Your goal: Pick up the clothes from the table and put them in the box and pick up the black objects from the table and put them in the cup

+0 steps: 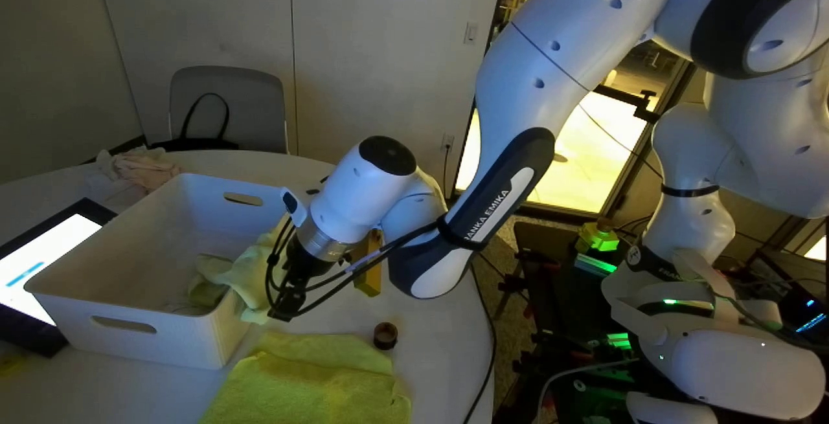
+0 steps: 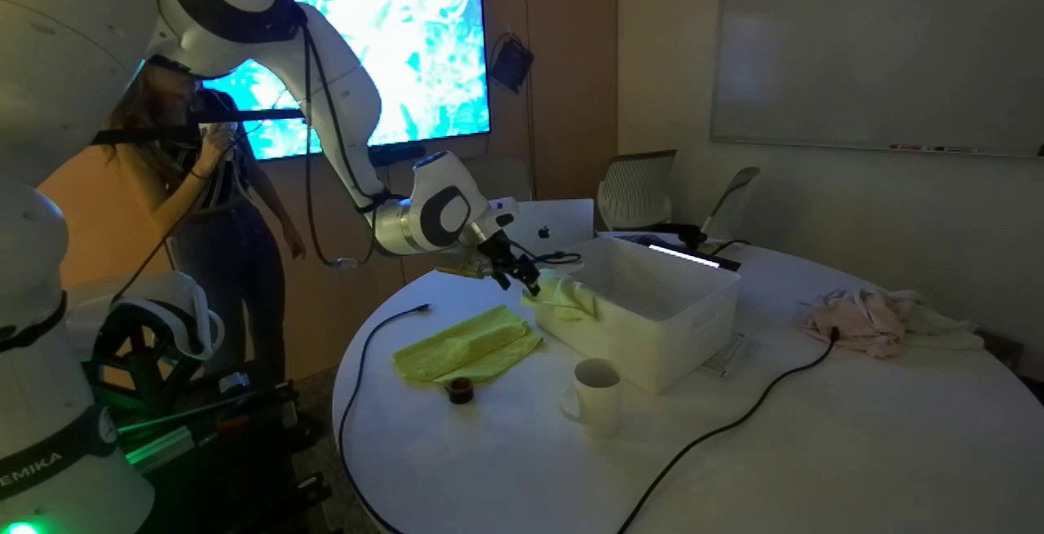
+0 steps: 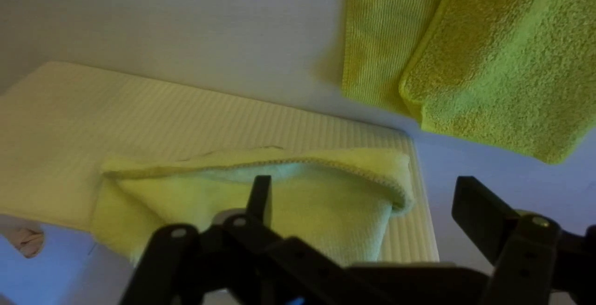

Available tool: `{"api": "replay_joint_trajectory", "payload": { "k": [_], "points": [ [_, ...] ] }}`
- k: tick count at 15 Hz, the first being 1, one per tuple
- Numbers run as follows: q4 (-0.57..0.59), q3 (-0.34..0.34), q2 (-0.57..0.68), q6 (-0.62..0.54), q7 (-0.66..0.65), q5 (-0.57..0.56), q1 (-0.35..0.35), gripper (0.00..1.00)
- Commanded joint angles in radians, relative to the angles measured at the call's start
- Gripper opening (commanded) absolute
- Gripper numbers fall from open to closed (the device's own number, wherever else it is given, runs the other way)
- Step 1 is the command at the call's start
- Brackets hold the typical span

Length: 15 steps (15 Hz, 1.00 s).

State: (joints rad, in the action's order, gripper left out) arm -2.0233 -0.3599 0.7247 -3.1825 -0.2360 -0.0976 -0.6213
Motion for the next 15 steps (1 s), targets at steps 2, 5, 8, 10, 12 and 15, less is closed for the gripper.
{"api": "replay_joint_trajectory", "payload": {
  "k": [2, 5, 8, 10, 12, 15],
  "points": [
    [0.035, -0.046, 0.054, -0.033, -0.03, 0.096, -0.074, 1.0],
    [0.059, -0.082, 0.092, -0.038, -0.065, 0.157, -0.118, 1.0],
    [0.089, -0.14, 0.143, -0.052, -0.115, 0.231, -0.172, 1.0],
    [0.109, -0.168, 0.177, -0.061, -0.133, 0.275, -0.198, 1.0],
    [0.132, -0.191, 0.21, -0.054, -0.148, 0.309, -0.218, 1.0],
    [0.169, -0.216, 0.259, -0.039, -0.166, 0.345, -0.241, 1.0]
  ]
}}
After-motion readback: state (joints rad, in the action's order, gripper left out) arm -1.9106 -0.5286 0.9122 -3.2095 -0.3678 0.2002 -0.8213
